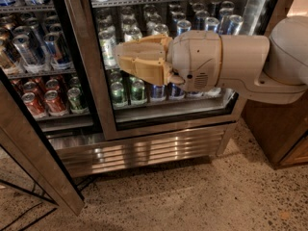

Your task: Open left fridge door

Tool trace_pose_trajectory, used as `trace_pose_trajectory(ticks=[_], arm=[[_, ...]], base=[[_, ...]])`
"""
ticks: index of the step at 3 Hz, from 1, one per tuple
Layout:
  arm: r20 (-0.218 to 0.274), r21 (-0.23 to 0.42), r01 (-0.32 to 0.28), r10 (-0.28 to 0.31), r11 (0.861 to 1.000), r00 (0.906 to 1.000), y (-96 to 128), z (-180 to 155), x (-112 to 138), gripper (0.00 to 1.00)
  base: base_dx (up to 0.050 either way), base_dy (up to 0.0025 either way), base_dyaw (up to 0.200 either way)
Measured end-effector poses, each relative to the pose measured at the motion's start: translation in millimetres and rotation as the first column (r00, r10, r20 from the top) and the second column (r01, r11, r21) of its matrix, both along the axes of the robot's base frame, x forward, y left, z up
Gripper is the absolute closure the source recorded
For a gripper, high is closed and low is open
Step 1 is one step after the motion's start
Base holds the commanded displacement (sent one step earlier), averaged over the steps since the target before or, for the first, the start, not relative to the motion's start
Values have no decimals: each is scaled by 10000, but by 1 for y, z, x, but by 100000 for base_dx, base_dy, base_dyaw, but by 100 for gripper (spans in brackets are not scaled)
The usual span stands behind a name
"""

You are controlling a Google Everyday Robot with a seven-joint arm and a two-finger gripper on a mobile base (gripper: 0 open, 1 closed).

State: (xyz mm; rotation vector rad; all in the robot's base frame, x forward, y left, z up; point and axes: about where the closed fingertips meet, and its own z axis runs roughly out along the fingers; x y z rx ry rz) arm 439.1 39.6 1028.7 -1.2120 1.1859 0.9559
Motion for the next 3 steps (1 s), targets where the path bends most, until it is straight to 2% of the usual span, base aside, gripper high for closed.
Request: trace_pose_trajectory(ticks=[1,2,3], arm=[[0,0,0,0,10000,10000,0,0,0,100],[0,0,-1,1,10000,10000,0,0,0,100],[0,0,-1,1,10000,10000,0,0,0,100]], base=[[1,-1,19016],[3220,266,14884],[-1,2,19181]])
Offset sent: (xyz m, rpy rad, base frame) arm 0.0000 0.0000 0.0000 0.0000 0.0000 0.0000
